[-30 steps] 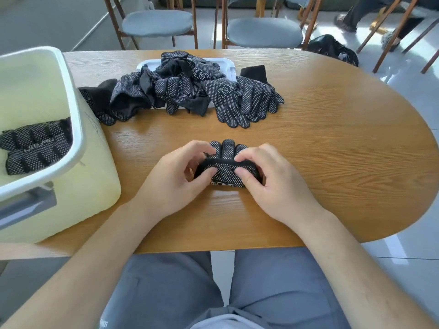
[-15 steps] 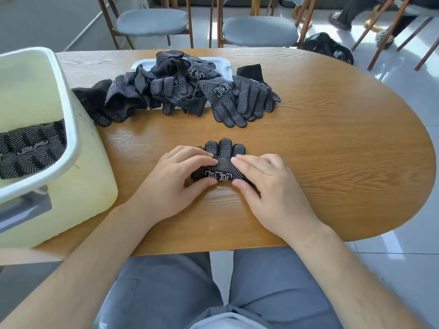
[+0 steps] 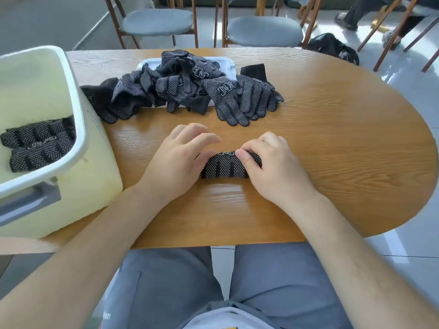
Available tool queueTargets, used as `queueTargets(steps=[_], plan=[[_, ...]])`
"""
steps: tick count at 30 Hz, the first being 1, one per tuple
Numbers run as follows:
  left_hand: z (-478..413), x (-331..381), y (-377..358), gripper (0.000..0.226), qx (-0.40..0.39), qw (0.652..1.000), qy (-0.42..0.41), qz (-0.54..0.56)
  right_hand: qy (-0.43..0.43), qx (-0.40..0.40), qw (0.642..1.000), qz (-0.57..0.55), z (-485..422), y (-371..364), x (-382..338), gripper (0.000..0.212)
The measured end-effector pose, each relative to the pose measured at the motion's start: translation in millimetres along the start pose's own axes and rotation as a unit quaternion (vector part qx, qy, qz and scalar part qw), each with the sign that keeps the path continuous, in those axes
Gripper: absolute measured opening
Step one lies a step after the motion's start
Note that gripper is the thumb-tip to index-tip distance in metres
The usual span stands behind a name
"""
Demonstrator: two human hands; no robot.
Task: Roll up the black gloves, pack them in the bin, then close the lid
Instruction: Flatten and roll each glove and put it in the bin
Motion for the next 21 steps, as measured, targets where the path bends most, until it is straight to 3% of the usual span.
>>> queueTargets(steps=[3,6,9,11,15,18,21], plan=[[2.6,5.0,0.0,0.028,0.002,0.998,-0.049,-0.027,-0.055,-0.024,0.998,0.002,-9.9,0.5,8.4,0.035],[14.1,3.1,-3.0,0.045,-0.029,0.998,-0.038,-0.034,-0.108,-0.045,0.993,-0.011,-8.6,7.0,13.0,0.043],[17.7,-0.1,-5.6,0.046,-0.019,0.999,-0.024,-0.024,-0.128,-0.081,0.988,-0.019,-6.4,7.1,11.1,0.043],[18.1,2.2,-7.8,0.045,-0.004,1.000,-0.020,-0.018,-0.157,-0.137,0.970,-0.125,-4.9,2.4,4.2,0.035],[21.0,6.0,-5.6,0.044,0.014,1.000,0.016,0.020,-0.223,-0.192,0.881,-0.371,-2.1,-7.0,-8.6,0.033],[29.5,16.2,10.6,0.062,0.060,0.991,0.118,0.030,-0.224,-0.176,0.855,-0.433,-0.7,-8.3,-9.1,0.030],[39.3,25.3,25.2,0.076,0.066,0.943,0.314,0.087,-0.216,-0.151,0.852,-0.452,-1.2,-4.3,-5.8,0.031]])
Point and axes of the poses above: each hand's wrist, its own z-axis away from the middle knuckle, its own y-axis out of the back of the hand, x = y × z, the point moved 5 cm from there along -z, towards the middle knuckle, and after that the axes turned 5 degrees about z, right-handed, at the moved point
